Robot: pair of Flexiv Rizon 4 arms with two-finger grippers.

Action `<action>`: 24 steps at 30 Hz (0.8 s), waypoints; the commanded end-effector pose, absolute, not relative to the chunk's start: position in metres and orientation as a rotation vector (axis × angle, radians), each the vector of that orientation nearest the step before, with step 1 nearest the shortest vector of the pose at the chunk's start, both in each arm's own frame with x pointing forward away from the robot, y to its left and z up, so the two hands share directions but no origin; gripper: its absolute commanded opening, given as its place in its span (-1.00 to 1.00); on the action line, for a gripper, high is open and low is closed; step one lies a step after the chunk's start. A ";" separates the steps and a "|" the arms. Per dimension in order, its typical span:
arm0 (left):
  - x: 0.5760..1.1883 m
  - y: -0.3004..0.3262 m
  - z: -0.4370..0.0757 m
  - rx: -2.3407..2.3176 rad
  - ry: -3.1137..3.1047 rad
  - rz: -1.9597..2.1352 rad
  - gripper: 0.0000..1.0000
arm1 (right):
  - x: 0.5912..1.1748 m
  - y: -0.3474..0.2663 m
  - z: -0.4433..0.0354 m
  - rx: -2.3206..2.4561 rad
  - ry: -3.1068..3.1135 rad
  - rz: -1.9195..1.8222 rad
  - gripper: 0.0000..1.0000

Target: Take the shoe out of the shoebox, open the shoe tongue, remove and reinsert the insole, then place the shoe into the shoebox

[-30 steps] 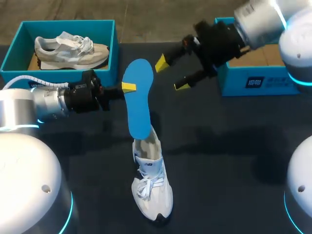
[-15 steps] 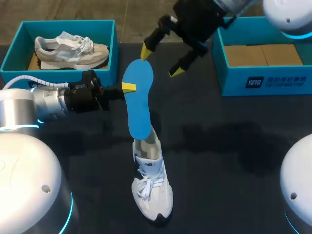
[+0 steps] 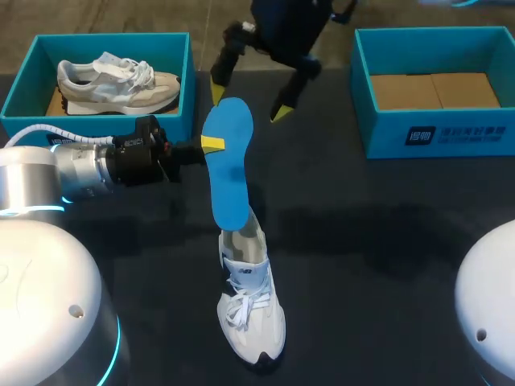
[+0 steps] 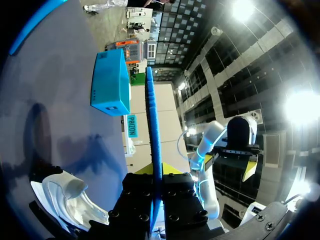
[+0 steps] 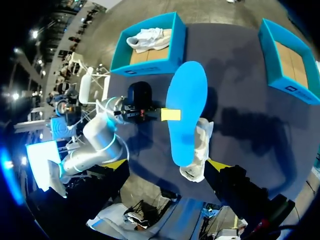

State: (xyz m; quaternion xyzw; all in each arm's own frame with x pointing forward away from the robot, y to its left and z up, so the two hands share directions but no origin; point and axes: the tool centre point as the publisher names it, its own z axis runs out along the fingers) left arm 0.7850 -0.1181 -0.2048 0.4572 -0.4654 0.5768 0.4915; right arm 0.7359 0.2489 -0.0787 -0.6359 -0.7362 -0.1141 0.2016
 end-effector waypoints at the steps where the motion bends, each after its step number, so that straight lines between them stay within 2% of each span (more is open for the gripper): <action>1: 0.784 -0.118 -0.204 1.114 -1.130 1.400 -1.00 | 0.740 0.261 -0.081 -1.889 -2.185 -0.110 1.00; 24: 0.784 -0.118 -0.204 1.114 -1.130 1.400 -1.00 | 0.730 0.272 -0.095 -2.077 -2.245 -0.071 1.00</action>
